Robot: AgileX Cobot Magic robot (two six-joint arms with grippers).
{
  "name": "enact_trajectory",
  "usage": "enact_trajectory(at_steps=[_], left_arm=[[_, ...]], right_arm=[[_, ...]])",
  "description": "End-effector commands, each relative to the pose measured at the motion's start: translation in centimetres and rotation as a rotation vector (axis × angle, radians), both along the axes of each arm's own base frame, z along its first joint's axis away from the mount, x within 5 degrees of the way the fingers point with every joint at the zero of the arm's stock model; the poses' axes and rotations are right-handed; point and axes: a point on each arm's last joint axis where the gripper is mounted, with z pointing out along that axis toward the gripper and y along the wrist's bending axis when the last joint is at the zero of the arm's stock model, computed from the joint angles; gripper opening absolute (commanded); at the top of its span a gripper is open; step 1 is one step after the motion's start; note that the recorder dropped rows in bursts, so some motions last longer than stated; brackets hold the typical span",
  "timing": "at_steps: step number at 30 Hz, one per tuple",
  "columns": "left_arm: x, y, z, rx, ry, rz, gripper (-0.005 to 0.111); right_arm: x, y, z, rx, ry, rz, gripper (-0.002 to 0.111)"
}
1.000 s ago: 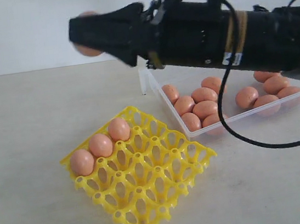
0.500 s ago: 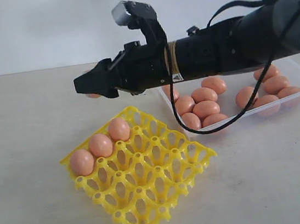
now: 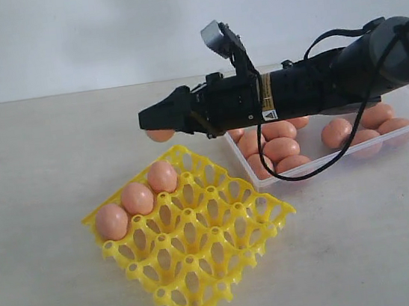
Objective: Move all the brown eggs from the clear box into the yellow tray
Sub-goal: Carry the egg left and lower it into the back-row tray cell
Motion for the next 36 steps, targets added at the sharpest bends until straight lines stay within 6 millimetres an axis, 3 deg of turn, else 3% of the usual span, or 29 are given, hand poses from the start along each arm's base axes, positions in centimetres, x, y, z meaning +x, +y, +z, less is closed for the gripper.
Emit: enact_trajectory(at_steps=[1,10,36], left_arm=[[0.0,0.0,0.0,-0.004,-0.008,-0.005,0.004],[0.0,0.0,0.0,-0.004,-0.008,-0.005,0.004],[0.0,0.0,0.0,-0.004,-0.008,-0.005,0.004]], right_arm=[[0.0,-0.1,-0.4,-0.112,-0.064,0.055,0.0],[0.9,-1.1,-1.8,-0.292,-0.099,-0.035,0.0],[1.8,-0.6,-5.1,-0.275,-0.058,-0.003,0.001]])
